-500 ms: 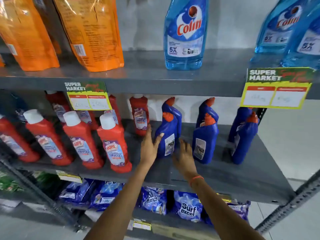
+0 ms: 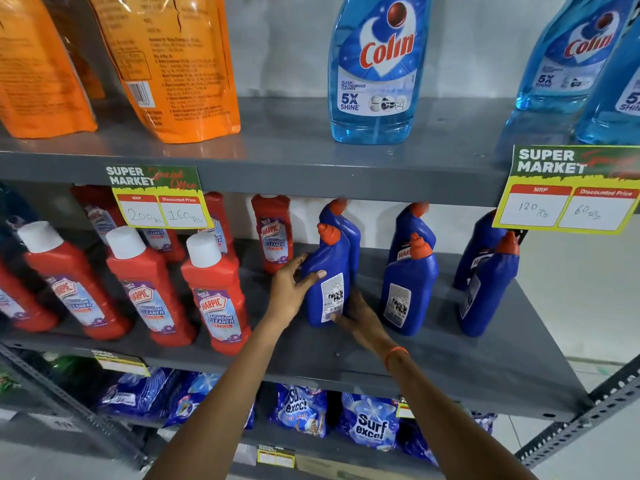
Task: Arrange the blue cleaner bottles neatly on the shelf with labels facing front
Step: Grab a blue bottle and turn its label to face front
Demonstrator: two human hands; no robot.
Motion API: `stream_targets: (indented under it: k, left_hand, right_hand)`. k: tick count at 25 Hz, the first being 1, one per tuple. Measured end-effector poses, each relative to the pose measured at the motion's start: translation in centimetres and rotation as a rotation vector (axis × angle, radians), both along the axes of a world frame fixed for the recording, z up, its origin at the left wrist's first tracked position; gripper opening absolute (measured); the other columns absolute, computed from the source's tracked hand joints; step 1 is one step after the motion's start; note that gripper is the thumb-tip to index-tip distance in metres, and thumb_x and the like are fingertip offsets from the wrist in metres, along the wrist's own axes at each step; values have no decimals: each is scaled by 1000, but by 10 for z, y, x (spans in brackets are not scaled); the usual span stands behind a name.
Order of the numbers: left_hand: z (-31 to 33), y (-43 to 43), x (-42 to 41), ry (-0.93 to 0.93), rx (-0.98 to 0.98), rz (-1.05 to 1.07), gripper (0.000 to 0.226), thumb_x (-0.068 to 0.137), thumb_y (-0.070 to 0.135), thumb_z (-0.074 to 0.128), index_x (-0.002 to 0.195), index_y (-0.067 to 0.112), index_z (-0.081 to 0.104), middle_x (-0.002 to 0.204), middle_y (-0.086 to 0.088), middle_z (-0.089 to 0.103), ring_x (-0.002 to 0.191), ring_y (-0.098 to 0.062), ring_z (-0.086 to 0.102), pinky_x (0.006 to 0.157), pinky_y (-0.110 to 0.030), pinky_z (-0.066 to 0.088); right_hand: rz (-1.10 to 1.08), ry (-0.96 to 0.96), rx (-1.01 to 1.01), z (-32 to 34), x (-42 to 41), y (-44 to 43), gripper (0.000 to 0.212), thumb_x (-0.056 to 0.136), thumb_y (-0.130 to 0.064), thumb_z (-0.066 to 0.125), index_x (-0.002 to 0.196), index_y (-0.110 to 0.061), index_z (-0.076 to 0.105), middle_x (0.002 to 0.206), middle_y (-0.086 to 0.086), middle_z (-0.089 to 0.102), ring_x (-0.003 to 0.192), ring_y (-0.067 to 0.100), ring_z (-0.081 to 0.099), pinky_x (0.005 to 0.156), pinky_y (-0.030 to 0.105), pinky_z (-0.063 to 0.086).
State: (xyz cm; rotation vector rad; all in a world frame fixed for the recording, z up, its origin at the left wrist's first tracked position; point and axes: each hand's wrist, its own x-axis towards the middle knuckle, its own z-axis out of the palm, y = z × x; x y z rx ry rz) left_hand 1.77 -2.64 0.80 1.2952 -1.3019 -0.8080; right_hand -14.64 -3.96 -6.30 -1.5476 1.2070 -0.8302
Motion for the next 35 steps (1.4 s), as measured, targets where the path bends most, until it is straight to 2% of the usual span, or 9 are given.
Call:
stream_targets:
  k: [5,8,11,16,20,24,28,32,35]
  left_hand:
    - [14,8,-7,183,8,-66,40,85,9,62,124,4,52,111,-5,64,88,2,67,75,-16,55]
    - [12,14,-33,165,-8,-35,62,82,37,65,136,19,41,122,6,60,104,4,61,88,-19,51]
    - [10,16,-57,177,-15,71,78,63,44,79,129,23,43,119,1,64,106,-11,63,90,-25,51]
    - [18,13,-46,195,-16,224,40,72,17,76,108,19,57,93,1,69,87,-14,67,85,-35,54]
    - [27,11,-25,227,-51,105,32,75,9,74,104,10,61,90,-2,70,80,-13,69,74,-27,58]
    - [27,9,-11,233,-28,-47,40,74,5,73,112,6,60,98,-4,72,85,-16,71,72,-23,57]
    - [27,4,-4,206,6,-142,38,73,2,73,106,18,63,96,4,74,89,-13,70,76,-25,57]
    - [21,-1,3,167,66,-237,46,74,-4,71,109,22,60,99,9,73,95,-7,68,81,-21,55]
    - [18,-5,9,169,94,-282,49,76,-4,68,114,22,55,108,4,67,98,-4,66,83,-20,55]
  right_hand:
    - [88,-353,200,14,-3,5,60,73,-3,75,123,-17,45,121,8,63,109,26,63,84,41,58]
    - [-109,-408,158,11,9,7,58,70,0,77,113,-13,40,115,8,60,101,28,64,68,34,61]
    - [-277,-336,28,4,19,10,51,69,-4,77,104,-10,41,102,8,63,90,28,65,73,40,59]
    - [-251,-308,-60,0,16,18,52,64,-3,81,87,-27,40,93,2,61,83,20,59,79,41,55]
    - [-6,-352,20,5,5,12,75,60,1,83,116,-21,38,114,-5,53,106,13,56,89,27,53]
    - [130,-281,93,12,-7,-2,76,60,-1,83,125,-15,46,127,12,60,115,26,59,99,44,50]
    - [-13,-212,90,12,1,-6,82,52,-7,89,120,-11,45,119,10,64,107,27,63,93,48,53]
    - [-208,-68,10,13,9,6,76,55,-13,88,116,-11,43,101,-1,63,90,17,62,70,21,52]
    - [-306,-24,-18,6,16,6,73,54,-18,89,111,-11,44,102,5,67,91,23,65,75,36,56]
